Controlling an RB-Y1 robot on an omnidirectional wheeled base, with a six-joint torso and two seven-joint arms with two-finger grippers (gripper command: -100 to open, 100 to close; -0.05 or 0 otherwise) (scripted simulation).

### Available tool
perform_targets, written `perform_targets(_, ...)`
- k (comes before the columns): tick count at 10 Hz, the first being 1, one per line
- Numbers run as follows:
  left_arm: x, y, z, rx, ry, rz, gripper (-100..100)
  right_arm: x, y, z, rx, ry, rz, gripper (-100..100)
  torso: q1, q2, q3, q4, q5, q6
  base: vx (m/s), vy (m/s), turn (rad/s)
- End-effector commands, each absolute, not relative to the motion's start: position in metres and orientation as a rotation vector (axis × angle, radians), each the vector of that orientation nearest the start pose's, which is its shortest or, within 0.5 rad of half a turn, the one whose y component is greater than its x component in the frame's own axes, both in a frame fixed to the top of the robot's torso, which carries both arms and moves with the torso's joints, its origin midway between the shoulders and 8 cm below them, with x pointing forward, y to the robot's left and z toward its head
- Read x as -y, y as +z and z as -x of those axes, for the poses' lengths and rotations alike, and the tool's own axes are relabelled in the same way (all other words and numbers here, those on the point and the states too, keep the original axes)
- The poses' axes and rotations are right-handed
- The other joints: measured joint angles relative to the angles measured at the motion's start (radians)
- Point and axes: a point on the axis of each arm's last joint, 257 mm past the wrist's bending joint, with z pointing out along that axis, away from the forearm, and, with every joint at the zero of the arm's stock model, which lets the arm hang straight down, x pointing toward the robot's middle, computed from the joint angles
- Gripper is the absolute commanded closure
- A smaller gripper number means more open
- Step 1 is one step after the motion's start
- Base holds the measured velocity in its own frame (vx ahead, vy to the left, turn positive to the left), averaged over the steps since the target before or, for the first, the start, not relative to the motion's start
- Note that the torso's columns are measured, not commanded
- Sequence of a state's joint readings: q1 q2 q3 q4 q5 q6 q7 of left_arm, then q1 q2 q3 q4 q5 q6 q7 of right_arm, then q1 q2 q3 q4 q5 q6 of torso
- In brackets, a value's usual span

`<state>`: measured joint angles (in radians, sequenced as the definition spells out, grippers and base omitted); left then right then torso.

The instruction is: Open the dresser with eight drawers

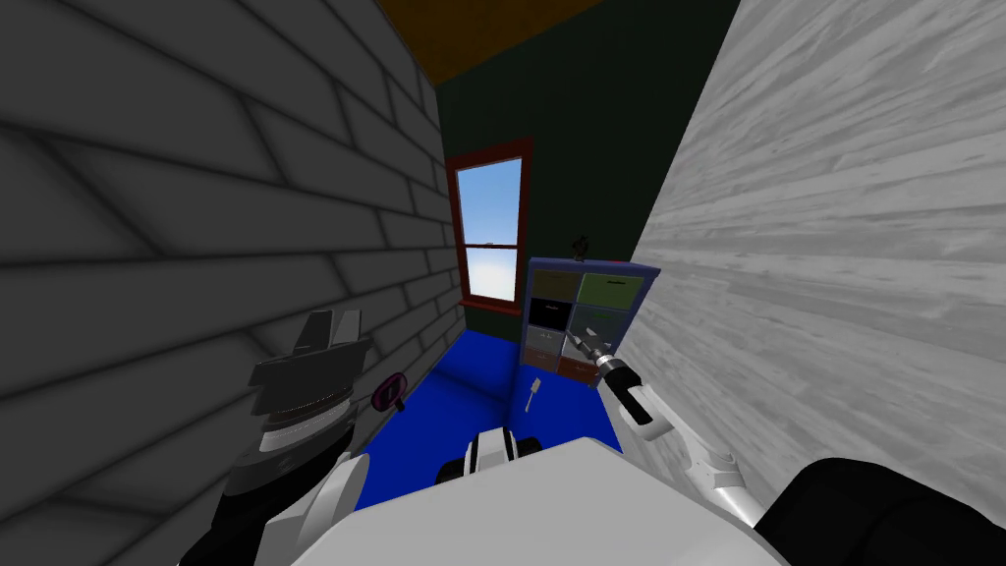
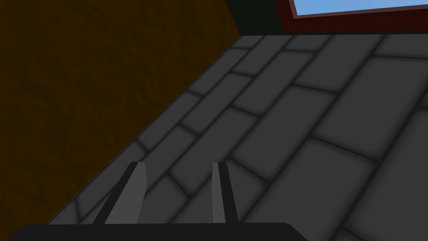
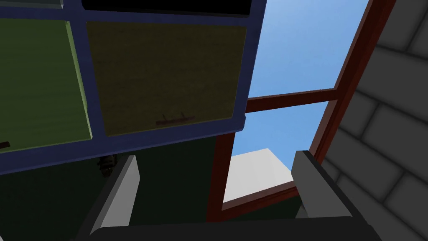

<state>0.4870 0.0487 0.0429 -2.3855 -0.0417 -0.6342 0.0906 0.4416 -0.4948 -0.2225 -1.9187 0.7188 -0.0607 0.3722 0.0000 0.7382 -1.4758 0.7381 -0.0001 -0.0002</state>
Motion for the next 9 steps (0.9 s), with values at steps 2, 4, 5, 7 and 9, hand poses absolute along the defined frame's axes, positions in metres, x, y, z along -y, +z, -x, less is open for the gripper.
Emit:
perform_targets(2, -0.265, 0.095, -0.294, -0.491, -1.383, 0.410, 0, 0.475, -0.178, -0.418, -1.605, -0.305, 0.036, -100, 0.000, 0.000, 0.000, 0.000, 0.000, 0.000, 0.030, 0.027, 0.101)
perform_targets(4, -0.265, 0.095, -0.294, -0.491, -1.383, 0.410, 0, 0.517, -0.182, -0.417, -1.644, -0.483, 0.099, -100, 0.000, 0.000, 0.000, 0.000, 0.000, 0.000, 0.042, 0.041, 0.137)
perform_targets(5, -0.265, 0.095, -0.294, -0.491, -1.383, 0.410, 0, 0.519, -0.185, -0.416, -1.651, -0.490, 0.099, -100, 0.001, -0.001, -0.001, 0.000, 0.000, 0.000, 0.042, 0.035, 0.095)
perform_targets(7, -0.265, 0.095, -0.294, -0.491, -1.383, 0.410, 0, 0.561, -0.181, -0.414, -1.674, -0.663, 0.157, -100, 0.000, 0.000, 0.000, 0.000, 0.000, 0.000, 0.044, 0.033, 0.147)
perform_targets(9, -0.265, 0.095, -0.294, -0.491, -1.383, 0.410, 0, 0.585, -0.181, -0.411, -1.691, -0.752, 0.178, -100, 0.000, 0.000, 0.000, 0.000, 0.000, 0.001, 0.046, 0.035, 0.107)
